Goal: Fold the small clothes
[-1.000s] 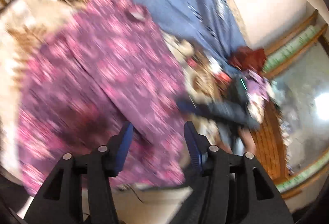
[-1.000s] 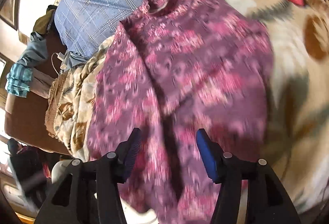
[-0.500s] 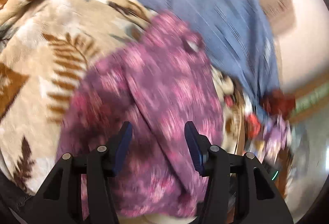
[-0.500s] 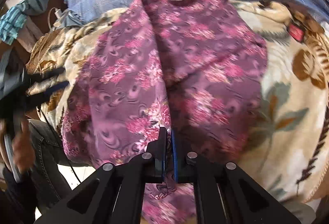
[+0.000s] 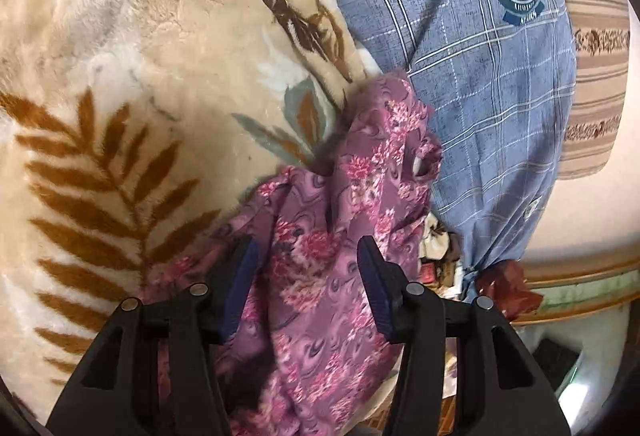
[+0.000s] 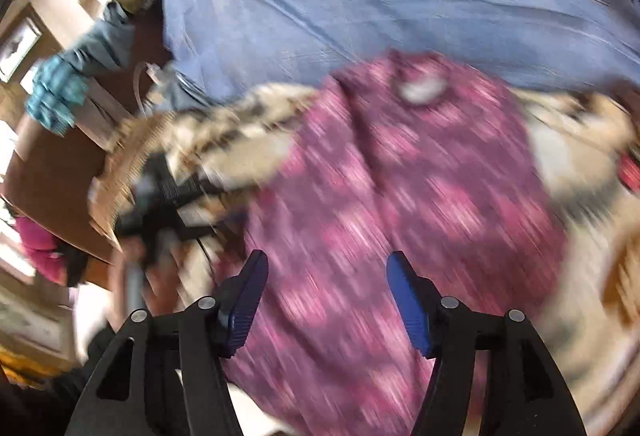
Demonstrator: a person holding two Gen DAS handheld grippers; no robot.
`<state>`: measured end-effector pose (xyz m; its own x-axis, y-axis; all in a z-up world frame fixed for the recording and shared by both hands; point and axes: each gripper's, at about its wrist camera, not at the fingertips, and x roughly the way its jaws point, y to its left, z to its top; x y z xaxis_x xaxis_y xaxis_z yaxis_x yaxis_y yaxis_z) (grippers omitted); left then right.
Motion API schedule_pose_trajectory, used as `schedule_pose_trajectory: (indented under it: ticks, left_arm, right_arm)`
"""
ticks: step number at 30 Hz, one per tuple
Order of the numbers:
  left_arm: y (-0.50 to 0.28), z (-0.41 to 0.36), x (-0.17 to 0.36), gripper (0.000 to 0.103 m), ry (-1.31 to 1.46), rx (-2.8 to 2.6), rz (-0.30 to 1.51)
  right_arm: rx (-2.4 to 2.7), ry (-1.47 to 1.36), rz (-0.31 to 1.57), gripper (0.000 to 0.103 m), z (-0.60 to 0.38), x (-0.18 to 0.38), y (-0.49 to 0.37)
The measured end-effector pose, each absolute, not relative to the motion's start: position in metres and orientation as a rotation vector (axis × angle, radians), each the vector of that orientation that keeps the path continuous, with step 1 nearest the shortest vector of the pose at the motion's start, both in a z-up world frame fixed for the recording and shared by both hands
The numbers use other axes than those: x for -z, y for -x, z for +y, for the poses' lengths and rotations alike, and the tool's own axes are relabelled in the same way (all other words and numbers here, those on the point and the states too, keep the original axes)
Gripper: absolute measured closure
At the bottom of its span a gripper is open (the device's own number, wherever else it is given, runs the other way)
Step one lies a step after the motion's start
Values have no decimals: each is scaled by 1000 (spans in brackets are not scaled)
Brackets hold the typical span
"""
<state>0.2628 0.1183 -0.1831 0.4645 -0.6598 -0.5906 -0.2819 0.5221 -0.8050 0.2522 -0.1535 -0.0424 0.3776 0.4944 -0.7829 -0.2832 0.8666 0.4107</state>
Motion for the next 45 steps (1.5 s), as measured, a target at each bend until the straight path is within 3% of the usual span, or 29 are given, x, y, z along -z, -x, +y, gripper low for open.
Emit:
schedule_pose_trajectory:
  ticks: [4,5,6,7,9,12,13,14,20,27,30,32,35,37,39,45]
  left_arm:
    - [-273,120,195,54,1059,248,1063]
    - [-275,119,201,67,1064,239,1072]
    - [-278,119,204,94,1057,235,1082]
    - [-280,119,205,102,1030,220,1099]
    - [-279,122,203,101,1052,228,1092]
    - [-275,128,192,102,1055,244,1050]
    - [-274,129,187,102,1036,247,1036]
    - [-272,129,185,102,1024,242,1030]
    - [-258,152,179,102,1103,180,967]
    - [-245,173,167,102,1127,110,846]
    - [-258,171,186,102,1127,83,924]
    - [-261,168,199,101,1114,67,999]
    - [-254,175,195,101,1113,17,995]
    - [-246,181,176,92,1075,1,938]
    - [-238,182,156,70,986,-27,879]
    - [-224,145,135,67,814,118,910]
  right_arm:
    - [-478,-228,1164,40,-107,66,-344]
    - [-447,-208,1175,40,-97,74,-365]
    - [-408,-204,1192,40,-90,84,-390]
    - [-390,-203,1211,41,-83,91,-406]
    - [-344,-197,1222,58,-72,104,-437]
    - [-320,-219,1244,59,-66,123,-473]
    - [-314,-236,1265,67,-68,131,-477]
    - [-325,-266,1286,92,-67,135,-479]
    - [-318,-263,1179,96,-76,105,-461]
    - [-391,-311,1090,97,-80,93,-474]
    - [-368,-292,1120,95,-70,117,-485]
    - [-353,-281,1191,89,-66,138,-489]
    - [-346,-378,1191,85,-83,133,-469]
    - [-382,-412,1143,69,-95,112,-439]
    - [-418,-402,1088,50,-106,88,-393]
    - [-439,-370,1053,49,-154,89,-241]
